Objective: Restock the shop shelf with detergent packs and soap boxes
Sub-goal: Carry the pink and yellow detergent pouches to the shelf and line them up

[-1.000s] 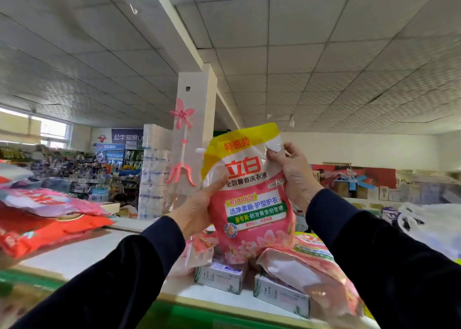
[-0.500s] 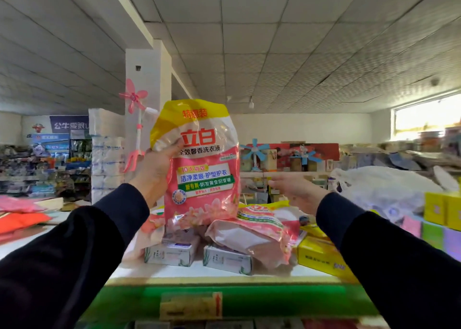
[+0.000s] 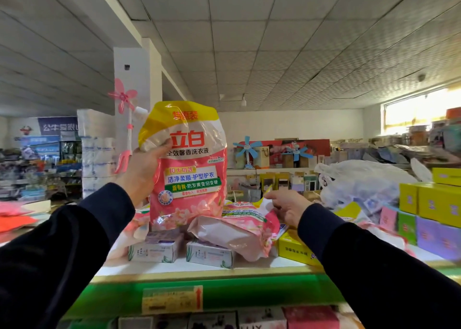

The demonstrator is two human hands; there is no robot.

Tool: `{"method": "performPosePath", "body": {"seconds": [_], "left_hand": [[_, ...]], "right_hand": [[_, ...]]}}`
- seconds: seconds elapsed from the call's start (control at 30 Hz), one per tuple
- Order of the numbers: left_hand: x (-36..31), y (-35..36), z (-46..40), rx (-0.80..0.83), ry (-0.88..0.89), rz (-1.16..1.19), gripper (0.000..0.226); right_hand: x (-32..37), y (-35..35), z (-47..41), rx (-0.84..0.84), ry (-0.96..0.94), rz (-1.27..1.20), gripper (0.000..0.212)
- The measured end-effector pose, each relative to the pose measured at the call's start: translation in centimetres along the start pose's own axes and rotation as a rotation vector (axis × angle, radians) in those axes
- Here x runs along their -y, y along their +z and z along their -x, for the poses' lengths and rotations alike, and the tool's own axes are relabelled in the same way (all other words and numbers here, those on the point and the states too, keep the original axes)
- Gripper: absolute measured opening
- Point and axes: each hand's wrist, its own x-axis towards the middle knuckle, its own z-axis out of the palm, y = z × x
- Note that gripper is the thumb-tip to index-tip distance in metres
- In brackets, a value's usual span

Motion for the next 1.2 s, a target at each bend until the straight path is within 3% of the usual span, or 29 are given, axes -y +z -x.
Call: {"method": "performPosePath", "body": {"seconds": [0.1, 0.23, 0.33, 0.4, 0.5, 0.57, 0.7, 0.87, 0.97, 1.07, 1.2], "left_hand": [[0.2, 0.0, 0.4, 0.013, -0.004, -0.007, 0.023], [0.2, 0.1, 1.0, -0.015, -0.016, 0.010, 0.018], [-0.1, 0.2, 1.7, -0.049, -0.018, 0.018, 0.023], [-0.5, 0.2, 2.2, -0.053, -0.017, 0.021, 0.027], [-1.6, -0.3, 2.7, -0.078, 0.014, 0.026, 0.022], [-2.7, -0.6, 3.0, -0.076, 0.041, 0.051, 0.030], [-4.8, -1.7, 3.5, -0.105, 0.081, 0.099, 0.039], [-6.3, -2.5, 4.0, -0.133, 0.071, 0.113, 0.029], [-5.9, -2.5, 4.9, -0.110, 0.071, 0.079, 0.044], [-5.5, -2.1, 5.6, -0.119, 0.061, 0.066, 0.044], [-5.6, -1.5, 6.2, -0.111, 0.043, 0.051, 0.042]], "right_hand": [[-0.1, 0.3, -0.1, 0.024, -0.048, 0.177, 0.027], [0.2, 0.5, -0.3, 0.067, -0.142, 0.538, 0.020], [0.7, 1.2, -0.1, -0.045, -0.216, 0.821, 0.020], [1.2, 1.7, -0.3, -0.130, -0.284, 0.632, 0.024], [3.2, 2.6, -0.1, -0.062, -0.381, -0.043, 0.019], [5.2, 3.3, 0.9, 0.011, -0.470, -0.237, 0.009], [7.7, 4.2, 2.3, 0.057, -0.592, -0.345, 0.017], [7.0, 3.1, 2.7, 0.226, -0.533, -0.496, 0.017], [5.5, 2.2, 3.1, 0.323, -0.468, -0.423, 0.036], [4.0, 1.5, 3.7, 0.388, -0.437, -0.350, 0.050], [3.5, 1.3, 4.3, 0.470, -0.377, -0.309, 0.049]]}}
